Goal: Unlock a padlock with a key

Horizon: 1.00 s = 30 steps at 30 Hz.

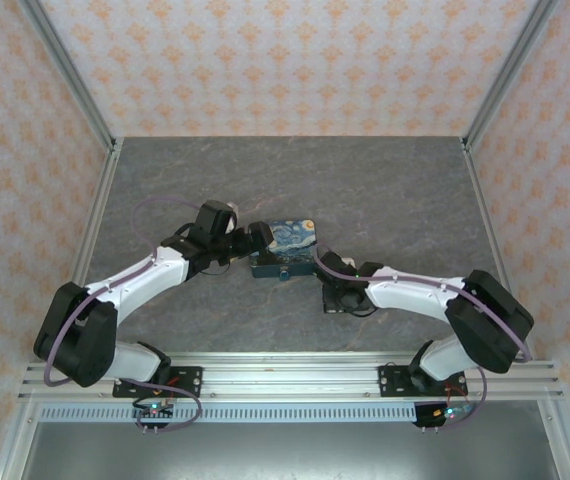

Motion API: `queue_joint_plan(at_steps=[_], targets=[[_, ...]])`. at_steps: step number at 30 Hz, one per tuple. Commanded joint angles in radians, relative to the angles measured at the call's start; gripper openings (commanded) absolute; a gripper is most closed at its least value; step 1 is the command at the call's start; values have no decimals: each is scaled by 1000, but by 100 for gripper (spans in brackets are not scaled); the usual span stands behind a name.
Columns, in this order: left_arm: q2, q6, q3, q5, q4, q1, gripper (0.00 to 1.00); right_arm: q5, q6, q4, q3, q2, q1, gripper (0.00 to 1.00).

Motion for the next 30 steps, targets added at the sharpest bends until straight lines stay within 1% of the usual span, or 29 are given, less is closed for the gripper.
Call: queue_joint_plan(at_steps=[1, 5, 10, 14, 17, 23, 30], targets=[[3, -19, 32, -7, 6, -9, 100, -69, 3, -27, -60, 36, 20, 0], [2, -26, 31, -18, -6, -9, 100, -55, 9, -15, -59, 16, 12, 0], [-15, -25, 29, -24, -17, -9, 100, -86, 30, 25, -60, -79, -14, 0], [-24, -25, 28, -19, -19, -8, 100, -121, 66, 90, -81, -165, -39, 0], [-23, -23, 24, -15, -12, -9, 100, -145, 86, 130, -98, -199, -59, 0], [-23, -26, 23, 3, 0, -13, 100, -187, 126, 224, -133, -243, -79, 0], [-14, -30, 28, 10, 2, -22, 100, -171, 132, 223, -124, -221, -86, 0]])
